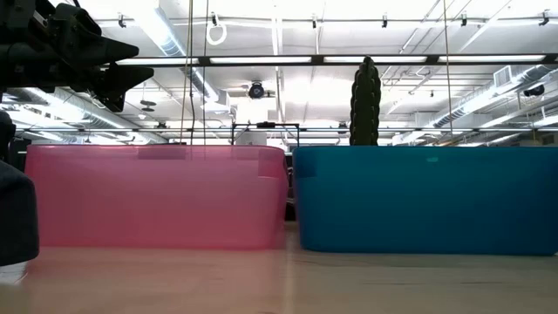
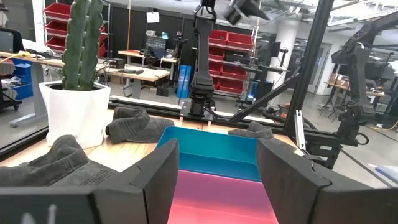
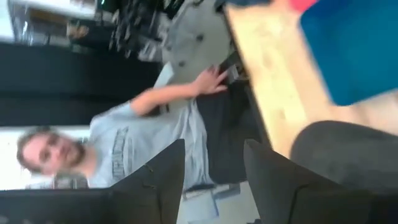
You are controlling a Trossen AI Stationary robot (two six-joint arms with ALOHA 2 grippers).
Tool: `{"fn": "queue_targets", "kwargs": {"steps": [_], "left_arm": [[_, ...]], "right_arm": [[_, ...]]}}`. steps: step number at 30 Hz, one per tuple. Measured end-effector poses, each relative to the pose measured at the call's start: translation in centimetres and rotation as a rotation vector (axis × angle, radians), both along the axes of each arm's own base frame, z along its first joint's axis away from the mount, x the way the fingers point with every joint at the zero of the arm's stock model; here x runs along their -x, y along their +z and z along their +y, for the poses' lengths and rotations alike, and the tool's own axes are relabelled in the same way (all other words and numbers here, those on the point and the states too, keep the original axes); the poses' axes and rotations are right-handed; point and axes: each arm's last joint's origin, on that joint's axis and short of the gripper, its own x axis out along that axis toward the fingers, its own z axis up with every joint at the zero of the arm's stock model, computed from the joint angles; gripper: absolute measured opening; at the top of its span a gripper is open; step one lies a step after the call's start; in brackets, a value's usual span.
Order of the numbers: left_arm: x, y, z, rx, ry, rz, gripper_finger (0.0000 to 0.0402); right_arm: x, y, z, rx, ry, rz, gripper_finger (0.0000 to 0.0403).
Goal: Pick & Place hat
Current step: Put the bottom black cap into the blue bin
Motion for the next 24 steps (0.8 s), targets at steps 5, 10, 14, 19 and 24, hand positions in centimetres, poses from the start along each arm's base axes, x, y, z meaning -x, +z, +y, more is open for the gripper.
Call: {"fn": "queue_targets", "kwargs": {"steps": [5, 10, 14, 19, 24], "left_arm": [[0.0, 0.0, 0.0, 0.000, 0.000, 0.000, 0.0220], [0.0, 0.0, 0.0, 0.000, 0.000, 0.000, 0.0220], [0.0, 0.0, 0.0, 0.000, 0.000, 0.000, 0.0220], [0.0, 0.0, 0.0, 0.000, 0.000, 0.000, 0.0220], [0.0, 0.0, 0.0, 0.000, 0.000, 0.000, 0.0220]], "right_arm": [[-1.1, -2.6, 4.0, 0.013, 0.058, 0.093, 0.0168], [-1.1, -5.2, 7.7, 0.095, 0.053, 0.208, 0.0168], [-0.8, -7.1, 9.8, 0.170, 0.091, 0.266, 0.0168], [-0.2, -9.2, 10.9, 0.178, 0.061, 0.378, 0.0168], [0.0, -10.2, 11.0, 0.168, 0.068, 0.446, 0.0168]]}}
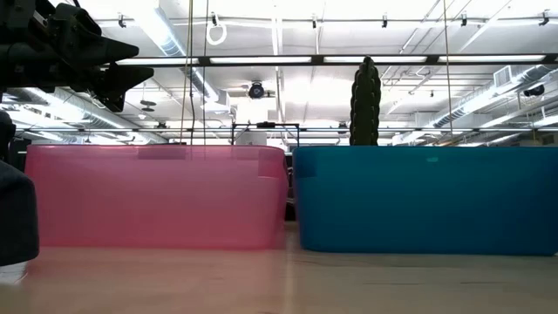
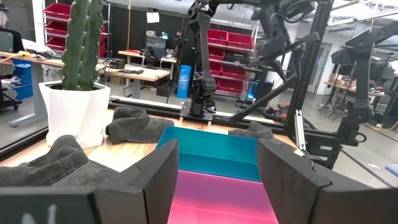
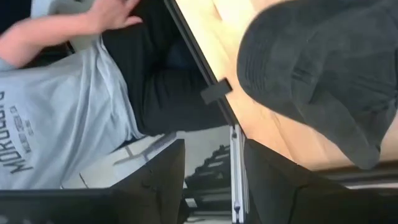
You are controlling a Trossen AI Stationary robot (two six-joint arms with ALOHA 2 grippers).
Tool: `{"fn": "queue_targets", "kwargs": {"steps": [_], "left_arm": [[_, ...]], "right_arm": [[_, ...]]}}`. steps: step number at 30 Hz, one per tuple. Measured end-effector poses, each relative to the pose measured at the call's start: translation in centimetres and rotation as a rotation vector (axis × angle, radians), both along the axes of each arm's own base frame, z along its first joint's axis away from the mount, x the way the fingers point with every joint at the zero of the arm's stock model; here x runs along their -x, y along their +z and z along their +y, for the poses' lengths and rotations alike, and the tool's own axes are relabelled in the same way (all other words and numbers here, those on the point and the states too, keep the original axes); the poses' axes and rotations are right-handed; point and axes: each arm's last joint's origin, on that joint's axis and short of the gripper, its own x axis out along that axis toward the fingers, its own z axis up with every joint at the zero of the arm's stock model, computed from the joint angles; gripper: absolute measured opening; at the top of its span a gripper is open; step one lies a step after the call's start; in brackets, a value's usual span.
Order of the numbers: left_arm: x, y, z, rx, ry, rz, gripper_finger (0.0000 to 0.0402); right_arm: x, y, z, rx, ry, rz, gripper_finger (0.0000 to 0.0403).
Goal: Pick & Place hat
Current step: Put the bottom black cap into the blue bin
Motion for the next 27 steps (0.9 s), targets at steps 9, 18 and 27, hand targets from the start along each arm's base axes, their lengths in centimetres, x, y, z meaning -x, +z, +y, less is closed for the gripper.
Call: {"fn": "queue_targets", "kwargs": {"steps": [9, 18, 27], "left_arm": [[0.0, 0.0, 0.0, 0.000, 0.000, 0.000, 0.0220], [0.0, 0.0, 0.0, 0.000, 0.000, 0.000, 0.0220], [0.0, 0.0, 0.0, 0.000, 0.000, 0.000, 0.0220]], "right_arm": [[-0.1, 0.1, 0.2, -0.034, -0.029, 0.015, 0.0168], [-0.8, 0.9, 0.9, -0.102, 0.040, -0.136, 0.0168], [-1.4, 1.7, 1.5, -0.142, 0.150, -0.321, 0.0168]]}}
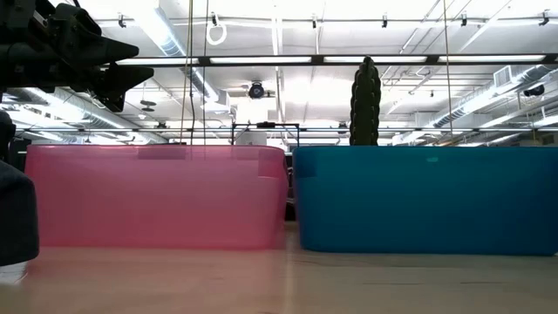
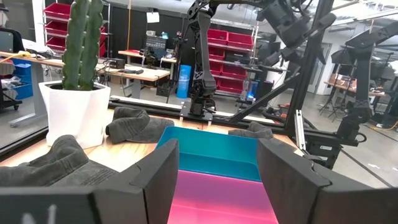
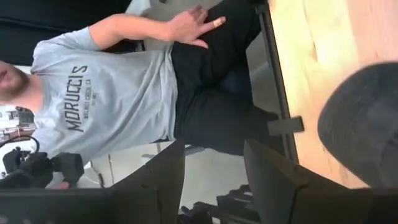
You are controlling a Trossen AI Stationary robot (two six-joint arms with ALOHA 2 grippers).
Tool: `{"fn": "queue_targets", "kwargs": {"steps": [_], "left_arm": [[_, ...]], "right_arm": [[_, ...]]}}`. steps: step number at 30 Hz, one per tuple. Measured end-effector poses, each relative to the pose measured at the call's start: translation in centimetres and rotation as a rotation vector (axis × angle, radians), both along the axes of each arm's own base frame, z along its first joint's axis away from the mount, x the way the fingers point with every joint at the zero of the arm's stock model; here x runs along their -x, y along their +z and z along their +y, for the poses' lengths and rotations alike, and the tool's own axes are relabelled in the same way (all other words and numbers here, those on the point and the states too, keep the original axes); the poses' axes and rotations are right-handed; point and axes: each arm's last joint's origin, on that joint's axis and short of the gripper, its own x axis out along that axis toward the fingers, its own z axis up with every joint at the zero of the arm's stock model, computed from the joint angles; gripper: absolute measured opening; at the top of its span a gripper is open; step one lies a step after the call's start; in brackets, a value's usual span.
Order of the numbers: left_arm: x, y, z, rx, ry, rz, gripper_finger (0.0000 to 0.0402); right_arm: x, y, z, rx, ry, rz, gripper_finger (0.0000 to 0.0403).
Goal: Pick & Place hat
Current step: Put the bottom black cap into the blue bin
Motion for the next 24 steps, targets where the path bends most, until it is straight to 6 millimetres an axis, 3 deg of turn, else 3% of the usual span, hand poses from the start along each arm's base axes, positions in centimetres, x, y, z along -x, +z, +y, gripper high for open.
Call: {"fn": "queue_targets", "kwargs": {"steps": [6, 17, 24], "left_arm": [[0.0, 0.0, 0.0, 0.000, 0.000, 0.000, 0.0220], [0.0, 0.0, 0.0, 0.000, -0.001, 0.000, 0.0220], [0.0, 0.0, 0.0, 0.000, 0.000, 0.000, 0.0220]], "right_arm": [[-0.4, -0.9, 0.6, 0.058, -0.022, 0.010, 0.0168], [-0.8, -7.0, 1.1, 0.433, -0.119, 0.439, 0.0168], [-1.5, -8.8, 1.8, 0.508, -0.088, 0.467, 0.0168]]}}
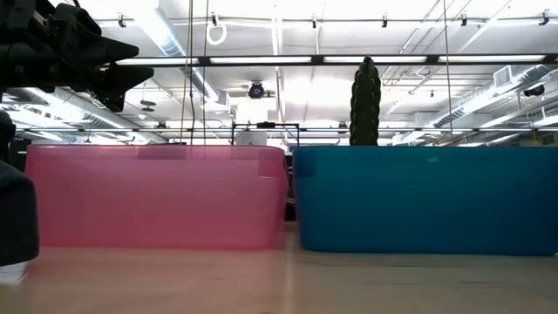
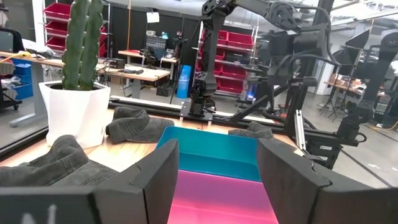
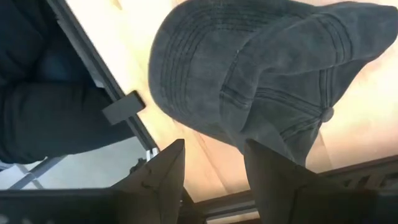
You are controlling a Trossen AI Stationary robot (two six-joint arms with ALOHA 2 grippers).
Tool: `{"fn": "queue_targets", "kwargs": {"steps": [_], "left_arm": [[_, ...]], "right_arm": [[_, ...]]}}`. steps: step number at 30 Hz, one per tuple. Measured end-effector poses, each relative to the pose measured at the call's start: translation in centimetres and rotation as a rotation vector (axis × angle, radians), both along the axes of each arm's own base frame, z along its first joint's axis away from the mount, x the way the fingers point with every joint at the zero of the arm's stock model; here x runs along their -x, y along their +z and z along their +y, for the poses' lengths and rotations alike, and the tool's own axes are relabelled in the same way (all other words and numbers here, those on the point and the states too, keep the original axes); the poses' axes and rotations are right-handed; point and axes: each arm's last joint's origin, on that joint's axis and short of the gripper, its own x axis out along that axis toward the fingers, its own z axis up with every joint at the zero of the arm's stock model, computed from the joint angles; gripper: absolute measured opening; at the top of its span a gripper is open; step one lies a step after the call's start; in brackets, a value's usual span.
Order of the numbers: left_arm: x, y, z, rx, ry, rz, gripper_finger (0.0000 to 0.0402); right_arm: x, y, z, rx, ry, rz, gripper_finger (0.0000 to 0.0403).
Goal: Pick & Place hat
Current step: Put the bottom black cap into the blue bin
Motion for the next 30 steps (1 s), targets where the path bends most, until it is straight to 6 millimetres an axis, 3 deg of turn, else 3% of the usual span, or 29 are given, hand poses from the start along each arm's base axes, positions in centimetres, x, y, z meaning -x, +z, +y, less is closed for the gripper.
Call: {"fn": "queue_targets", "kwargs": {"steps": [7, 12, 24, 30], "left_arm": [[0.0, 0.0, 0.0, 0.000, 0.000, 0.000, 0.0220], [0.0, 0.0, 0.0, 0.000, 0.000, 0.000, 0.0220], [0.0, 0.0, 0.0, 0.000, 0.000, 0.000, 0.0220], [0.0, 0.0, 0.0, 0.000, 0.000, 0.000, 0.0220]], "right_arm": [[-0.1, -1.4, 0.1, 0.056, -0.017, 0.020, 0.0168], [0.6, -3.8, -0.7, 0.095, -0.035, 0.086, 0.0168], [0.9, -8.2, -1.1, 0.025, 0.001, 0.012, 0.0168], [1.1, -8.6, -1.2, 0.026, 0.040, 0.005, 0.0153]]}}
